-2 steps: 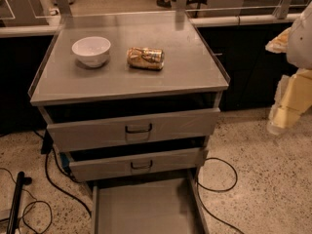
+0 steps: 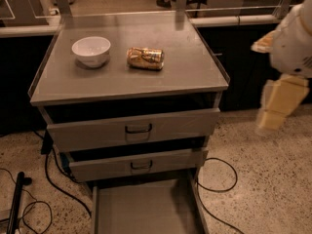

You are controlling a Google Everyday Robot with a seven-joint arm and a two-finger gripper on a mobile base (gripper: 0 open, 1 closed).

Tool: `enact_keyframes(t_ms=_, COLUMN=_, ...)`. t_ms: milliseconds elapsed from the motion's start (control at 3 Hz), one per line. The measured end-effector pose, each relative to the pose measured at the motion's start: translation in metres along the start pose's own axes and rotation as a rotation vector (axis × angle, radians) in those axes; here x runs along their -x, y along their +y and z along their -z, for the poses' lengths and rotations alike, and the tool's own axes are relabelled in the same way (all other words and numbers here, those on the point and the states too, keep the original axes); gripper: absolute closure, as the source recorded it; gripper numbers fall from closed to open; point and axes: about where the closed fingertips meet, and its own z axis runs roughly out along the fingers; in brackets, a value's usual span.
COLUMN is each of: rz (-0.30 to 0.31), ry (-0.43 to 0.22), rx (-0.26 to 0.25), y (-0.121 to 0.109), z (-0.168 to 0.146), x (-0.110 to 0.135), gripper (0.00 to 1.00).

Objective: Place orange can into bottom drawer

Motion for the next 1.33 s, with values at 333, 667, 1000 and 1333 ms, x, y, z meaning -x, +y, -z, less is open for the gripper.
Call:
enact_keyframes(t_ms=333, rz=0.103, ry=-0.050, rx=-0.039, y=-0.009, z=-0.013, x=0.036, gripper=0.00)
enact_keyframes(t_ms=667, rz=0.165, ry=-0.129, rx=-0.082, y=-0.021, z=-0.021, x=0.070, gripper=0.00)
enact_keyframes(t_ms=1000, rz=0.083, ry=-0.301, rx=-0.100, y=-0.062, z=-0.030, x=0.098, gripper=0.00)
enact_keyframes(t_ms=1333, rz=-0.026, ry=-0.394, rx=-0.094, y=-0.096, z=-0.040, x=0.115, gripper=0.00)
